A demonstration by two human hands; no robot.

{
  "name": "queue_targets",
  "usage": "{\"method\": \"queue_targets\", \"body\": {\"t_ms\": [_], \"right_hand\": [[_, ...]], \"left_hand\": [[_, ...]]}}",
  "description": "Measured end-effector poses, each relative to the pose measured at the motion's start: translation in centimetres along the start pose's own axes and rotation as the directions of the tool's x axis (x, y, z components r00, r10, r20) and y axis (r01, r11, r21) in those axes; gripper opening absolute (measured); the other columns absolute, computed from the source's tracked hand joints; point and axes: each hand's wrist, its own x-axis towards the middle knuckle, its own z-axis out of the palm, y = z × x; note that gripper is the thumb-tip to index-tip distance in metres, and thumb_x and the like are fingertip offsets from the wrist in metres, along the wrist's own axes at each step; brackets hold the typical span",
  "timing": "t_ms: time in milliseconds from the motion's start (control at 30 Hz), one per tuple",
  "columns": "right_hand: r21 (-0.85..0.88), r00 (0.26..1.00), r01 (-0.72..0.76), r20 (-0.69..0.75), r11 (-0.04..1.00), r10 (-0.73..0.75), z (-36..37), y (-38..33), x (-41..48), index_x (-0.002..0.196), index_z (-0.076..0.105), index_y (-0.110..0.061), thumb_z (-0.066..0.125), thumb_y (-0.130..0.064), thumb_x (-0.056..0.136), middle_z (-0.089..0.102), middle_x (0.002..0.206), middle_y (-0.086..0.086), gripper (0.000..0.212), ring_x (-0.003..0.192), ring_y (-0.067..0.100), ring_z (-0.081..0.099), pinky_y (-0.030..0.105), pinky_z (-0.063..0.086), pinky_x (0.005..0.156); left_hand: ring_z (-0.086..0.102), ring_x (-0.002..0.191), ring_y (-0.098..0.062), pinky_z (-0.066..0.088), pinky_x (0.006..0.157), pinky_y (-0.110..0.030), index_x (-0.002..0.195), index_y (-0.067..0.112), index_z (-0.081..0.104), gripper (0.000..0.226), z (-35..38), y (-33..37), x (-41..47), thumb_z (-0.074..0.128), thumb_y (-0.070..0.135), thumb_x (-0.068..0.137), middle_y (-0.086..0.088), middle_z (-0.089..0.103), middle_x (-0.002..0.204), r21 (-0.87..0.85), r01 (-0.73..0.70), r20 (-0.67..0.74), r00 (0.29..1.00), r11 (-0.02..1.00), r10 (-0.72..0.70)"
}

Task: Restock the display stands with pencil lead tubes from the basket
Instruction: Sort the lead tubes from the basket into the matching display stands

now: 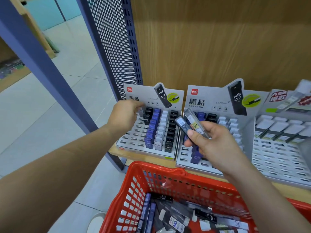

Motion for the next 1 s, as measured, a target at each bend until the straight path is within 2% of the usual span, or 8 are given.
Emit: {"method": "queue_targets", "body": {"t_ms": [100,367,467,567,700,800,900,1000], "right_hand": [[0.007,1.000,-0.010,-0.006,1.000,0.010,-0.1,0.1,0.1,0.098,0.065,-0.029,0.058,-0.025,0.098,0.074,0.072,-0.005,0.008,0.051,0.016,0.034,0.029,0.036,0.054],[0.256,0.994,-0.106,0.000,0.961,0.110,-0.3,-0.2,0.1,0.106,0.065,-0.019,0.053,-0.016,0.101,0.072,0.073,0.003,0.013,0.045,0.009,0.028,0.016,0.026,0.037],[0.371,0.988,-0.157,0.060,0.915,0.146,-0.5,-0.9,-0.2,0.110,0.064,-0.016,0.052,-0.008,0.101,0.070,0.071,0.002,0.017,0.048,0.009,0.027,0.015,0.023,0.036],[0.385,0.989,-0.144,0.070,0.912,0.127,-0.6,-1.4,-0.9,0.109,0.064,-0.012,0.058,-0.008,0.097,0.073,0.076,0.008,0.014,0.042,0.005,0.027,0.015,0.022,0.035],[0.387,0.990,-0.143,0.069,0.911,0.126,-0.7,-2.0,-1.9,0.106,0.066,-0.012,0.066,-0.009,0.092,0.073,0.076,0.012,0.014,0.036,0.003,0.028,0.015,0.023,0.034],[0.428,0.988,-0.153,0.077,0.891,0.133,-1.0,-2.8,-3.1,0.101,0.065,-0.013,0.069,-0.012,0.090,0.071,0.072,0.011,0.011,0.035,0.002,0.030,0.014,0.022,0.034],[0.596,0.986,-0.165,0.114,0.786,0.120,-1.5,-3.5,-4.1,0.098,0.064,-0.012,0.069,-0.021,0.087,0.067,0.067,0.006,0.015,0.041,0.005,0.024,0.014,0.016,0.036],[0.695,0.990,-0.131,0.135,0.707,0.050,-1.9,-3.8,-4.9,0.091,0.063,-0.010,0.071,-0.024,0.075,0.065,0.073,0.005,0.023,0.045,0.004,0.026,0.013,0.016,0.036]], "left_hand": [[0.062,0.096,-0.026,0.050,0.081,-0.032,0.110,0.018,0.064,0.020,0.5,-0.1,0.6,0.050,0.013,0.095,-0.004,0.069,0.107,-0.040,0.086,-0.016,0.996,0.995,-0.087],[0.060,0.102,-0.029,0.049,0.085,-0.035,0.106,0.019,0.073,0.028,-0.5,0.4,1.0,0.052,0.007,0.092,-0.005,0.068,0.111,0.119,-0.012,0.019,1.000,0.993,0.010],[0.062,0.084,-0.019,0.053,0.079,-0.031,0.103,0.016,0.072,0.021,-2.3,2.7,-0.1,0.055,0.011,0.094,-0.001,0.069,0.098,-0.169,0.155,0.079,0.986,0.973,-0.144],[0.060,0.067,-0.013,0.059,0.065,-0.029,0.095,0.017,0.073,0.016,-5.6,6.5,-2.1,0.058,0.011,0.094,-0.006,0.069,0.088,-0.638,0.339,0.324,0.933,0.692,-0.159],[0.063,0.073,-0.009,0.057,0.070,-0.026,0.108,0.017,0.070,0.022,-8.6,10.5,-5.1,0.066,0.014,0.086,-0.003,0.069,0.091,-0.710,0.309,0.433,0.900,0.633,0.046],[0.061,0.065,-0.013,0.056,0.065,-0.021,0.097,0.016,0.071,0.027,-9.2,11.7,-6.4,0.074,0.002,0.075,-0.001,0.064,0.076,-0.708,0.287,0.397,0.917,0.645,0.028],[0.062,0.060,-0.013,0.057,0.063,-0.025,0.089,0.011,0.071,0.022,-9.8,11.9,-7.5,0.076,0.018,0.069,-0.002,0.065,0.067,-0.665,0.289,0.386,0.922,0.688,-0.014],[0.061,0.054,-0.011,0.056,0.058,-0.022,0.089,0.002,0.069,0.011,-9.8,12.9,-9.0,0.065,0.011,0.085,-0.010,0.066,0.068,-0.693,0.357,0.440,0.898,0.626,-0.024]]}}
